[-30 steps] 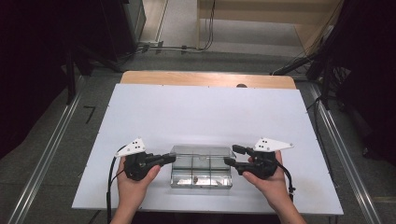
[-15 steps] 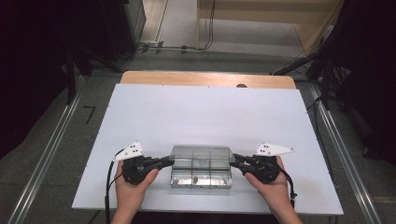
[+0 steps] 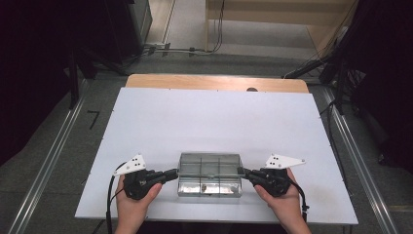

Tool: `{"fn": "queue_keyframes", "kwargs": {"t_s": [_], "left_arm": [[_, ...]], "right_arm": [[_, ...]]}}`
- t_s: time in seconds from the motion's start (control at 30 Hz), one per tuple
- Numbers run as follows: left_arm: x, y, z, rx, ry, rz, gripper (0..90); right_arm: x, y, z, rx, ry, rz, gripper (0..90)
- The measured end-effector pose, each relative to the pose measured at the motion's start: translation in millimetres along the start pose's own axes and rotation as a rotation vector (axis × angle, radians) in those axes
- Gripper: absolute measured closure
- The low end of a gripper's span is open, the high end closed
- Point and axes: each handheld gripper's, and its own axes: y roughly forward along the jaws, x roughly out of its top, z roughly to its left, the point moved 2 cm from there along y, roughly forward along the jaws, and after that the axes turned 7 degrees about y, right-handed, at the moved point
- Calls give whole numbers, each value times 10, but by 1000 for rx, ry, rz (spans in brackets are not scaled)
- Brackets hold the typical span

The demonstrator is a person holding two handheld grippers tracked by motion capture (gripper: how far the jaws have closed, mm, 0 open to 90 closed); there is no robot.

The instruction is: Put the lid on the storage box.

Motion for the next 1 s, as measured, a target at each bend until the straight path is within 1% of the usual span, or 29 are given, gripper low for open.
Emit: {"fn": "queue_keyframes", "kwargs": {"t_s": [0.1, 0.23, 0.3, 0.37, 0.4, 0.5, 0.53, 0.63, 0.67, 0.77, 0.9, 1.0], "left_arm": [[-33, -15, -5, 3, 1, 12, 900], [-67, -46, 4, -1, -11, 7, 900], [-86, -55, 5, 0, -6, 6, 900], [-112, -46, 5, -4, -4, 19, 900], [-124, -41, 10, -3, 0, 25, 900], [-157, -25, 33, -5, -3, 34, 900], [-166, -19, 39, 1, -1, 46, 900], [-202, 2, 70, -18, -7, 68, 900], [-211, 11, 74, -13, -9, 73, 900], [-219, 38, 74, -21, -7, 85, 900], [-225, 69, 62, -28, 7, 98, 900], [-228, 78, 60, -30, 7, 101, 900]], "right_arm": [[-39, 1, 12, -3, -8, 8, 877], [-86, 1, 0, -10, -15, 26, 876], [-117, 13, -18, 3, -20, 37, 876], [-136, 22, -26, 2, -25, 49, 876], [-137, 27, -31, 6, -27, 51, 876], [-143, 40, -51, 20, -22, 55, 876], [-148, 43, -58, 20, -26, 59, 876], [-156, 42, -85, 24, -25, 62, 876], [-155, 39, -96, 28, -23, 60, 875], [-156, 32, -122, 42, -18, 61, 876], [-153, 30, -122, 49, -28, 67, 876], [-153, 23, -118, 50, -40, 74, 876]]}}
